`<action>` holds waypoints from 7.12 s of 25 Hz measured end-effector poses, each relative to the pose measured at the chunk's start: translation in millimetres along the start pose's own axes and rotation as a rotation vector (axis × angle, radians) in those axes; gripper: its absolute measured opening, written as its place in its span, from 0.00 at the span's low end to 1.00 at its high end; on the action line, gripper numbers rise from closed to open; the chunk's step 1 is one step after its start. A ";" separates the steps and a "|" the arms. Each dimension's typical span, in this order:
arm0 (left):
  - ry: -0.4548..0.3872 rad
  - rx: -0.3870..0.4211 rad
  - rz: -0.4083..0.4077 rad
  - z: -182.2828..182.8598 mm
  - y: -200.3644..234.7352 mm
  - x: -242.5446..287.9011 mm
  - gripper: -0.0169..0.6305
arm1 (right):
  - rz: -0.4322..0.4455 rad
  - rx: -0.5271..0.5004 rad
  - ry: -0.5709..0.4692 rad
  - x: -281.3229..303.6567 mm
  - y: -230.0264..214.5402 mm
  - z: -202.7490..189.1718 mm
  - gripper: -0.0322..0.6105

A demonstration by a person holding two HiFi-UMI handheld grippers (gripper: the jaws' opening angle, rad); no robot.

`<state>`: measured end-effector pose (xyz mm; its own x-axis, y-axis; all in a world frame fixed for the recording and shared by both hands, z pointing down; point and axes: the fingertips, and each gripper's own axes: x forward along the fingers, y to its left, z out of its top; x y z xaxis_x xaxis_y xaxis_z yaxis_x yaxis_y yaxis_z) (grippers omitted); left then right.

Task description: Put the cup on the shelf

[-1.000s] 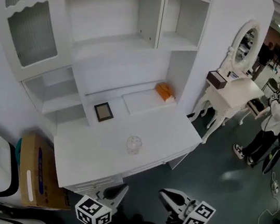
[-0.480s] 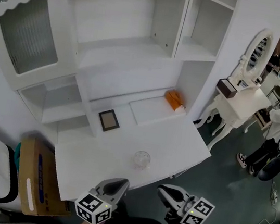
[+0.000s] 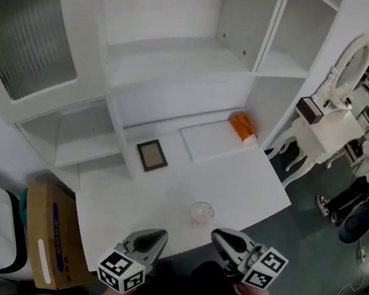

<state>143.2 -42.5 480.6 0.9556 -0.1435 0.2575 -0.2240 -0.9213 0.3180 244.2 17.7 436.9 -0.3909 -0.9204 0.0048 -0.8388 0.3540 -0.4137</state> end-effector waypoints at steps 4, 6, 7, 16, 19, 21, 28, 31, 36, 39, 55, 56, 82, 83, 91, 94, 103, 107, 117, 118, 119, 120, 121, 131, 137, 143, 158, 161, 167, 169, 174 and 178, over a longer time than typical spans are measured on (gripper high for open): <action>-0.020 -0.025 0.023 5.0 16.8 -0.4 0.05 | 0.008 -0.011 0.028 16.3 -16.3 9.4 0.08; -0.022 -0.031 0.042 6.6 27.1 3.3 0.05 | 0.022 -0.011 0.028 29.2 -26.8 15.6 0.08; -0.022 -0.036 0.054 7.6 32.0 5.9 0.05 | 0.033 -0.009 0.029 35.6 -31.7 18.3 0.08; -0.031 -0.087 0.179 26.5 51.9 61.4 0.05 | 0.165 0.026 0.123 59.9 -94.9 31.0 0.08; -0.051 -0.112 0.244 36.0 54.4 80.4 0.05 | 0.230 0.048 0.168 64.9 -118.5 36.4 0.08; -0.054 -0.132 0.292 36.6 54.9 91.9 0.05 | 0.287 0.050 0.205 67.3 -129.3 38.3 0.08; -0.090 -0.211 0.463 28.2 46.6 116.6 0.05 | 0.474 0.079 0.357 55.7 -153.0 20.4 0.08; -0.095 -0.242 0.528 15.7 38.9 119.5 0.05 | 0.557 0.091 0.412 45.7 -150.7 9.2 0.08; -0.122 -0.276 0.579 3.2 16.4 117.1 0.05 | 0.654 0.096 0.471 31.7 -141.1 -5.7 0.08; -0.122 -0.278 0.571 -5.4 0.7 111.4 0.05 | 0.658 0.119 0.473 28.9 -137.6 -12.1 0.08; -0.065 -0.295 0.487 -49.7 -12.6 104.7 0.05 | 0.516 0.158 0.469 -0.2 -142.3 -77.8 0.08; -0.066 -0.303 0.490 -51.2 -9.6 105.6 0.05 | 0.522 0.145 0.479 -2.5 -143.8 -83.7 0.08; -0.056 -0.435 0.518 -93.2 3.1 102.1 0.05 | 0.459 0.081 0.776 -4.1 -178.9 -206.1 0.26; -0.058 -0.438 0.525 -93.0 2.6 100.6 0.05 | 0.459 0.072 0.782 -2.8 -178.2 -208.9 0.26; -0.061 -0.461 0.575 -97.1 -3.2 90.4 0.05 | 0.444 0.119 0.765 11.4 -171.4 -222.6 0.15; -0.059 -0.465 0.587 -97.0 -5.0 89.3 0.05 | 0.438 0.138 0.746 17.9 -168.8 -223.0 0.14; -0.063 -0.464 0.629 -89.5 -9.4 86.6 0.05 | 0.487 0.194 0.722 31.2 -163.1 -218.7 0.12; -0.072 -0.466 0.657 -84.3 -7.6 84.8 0.05 | 0.489 0.167 0.708 35.8 -171.3 -202.4 0.11; -0.118 -0.438 0.695 -52.9 1.6 100.4 0.05 | 0.560 0.040 0.674 55.3 -196.4 -156.5 0.09; -0.123 -0.434 0.702 -49.9 2.3 101.4 0.05 | 0.568 0.031 0.675 57.3 -197.4 -153.3 0.09; -0.127 -0.431 0.710 -47.6 3.0 102.1 0.05 | 0.574 0.023 0.676 59.0 -198.8 -151.1 0.09; -0.132 -0.429 0.718 -45.9 3.5 102.6 0.05 | 0.578 0.012 0.679 60.1 -200.8 -149.6 0.09; -0.138 -0.429 0.728 -44.5 3.5 103.1 0.05 | 0.581 0.002 0.681 60.4 -203.1 -148.2 0.09; -0.209 -0.434 0.810 -31.3 -3.7 110.1 0.05 | 0.663 -0.085 0.641 58.5 -207.2 -109.7 0.08; -0.242 -0.421 0.836 -24.5 -6.8 110.6 0.05 | 0.695 -0.076 0.593 59.0 -200.4 -81.8 0.09; -0.262 -0.417 0.829 -22.1 -0.4 100.2 0.05 | 0.698 -0.075 0.565 60.2 -189.6 -65.2 0.09; -0.212 -0.329 0.648 -19.2 66.4 -13.6 0.05 | 0.559 -0.055 0.452 134.6 -77.2 -75.5 0.09; -0.185 -0.291 0.599 -20.0 79.3 -53.2 0.05 | 0.508 -0.037 0.420 152.7 -47.2 -82.2 0.09; -0.142 -0.253 0.527 -28.1 98.3 -110.6 0.05 | 0.457 -0.056 0.370 174.9 12.2 -90.5 0.09; -0.128 -0.249 0.508 -30.5 101.5 -117.5 0.05 | 0.454 -0.048 0.360 179.3 28.6 -90.3 0.09; -0.124 -0.249 0.479 -27.9 109.7 -112.1 0.05 | 0.510 -0.065 0.353 185.7 60.3 -84.9 0.09; -0.149 -0.256 0.481 -11.2 110.8 -99.4 0.05 | 0.564 -0.087 0.365 188.1 67.2 -82.2 0.09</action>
<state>21.2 -126.3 500.5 0.7466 -0.5927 0.3021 -0.6629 -0.6248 0.4125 83.3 -118.0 484.8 -0.8676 -0.4818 0.1229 -0.4907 0.7897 -0.3683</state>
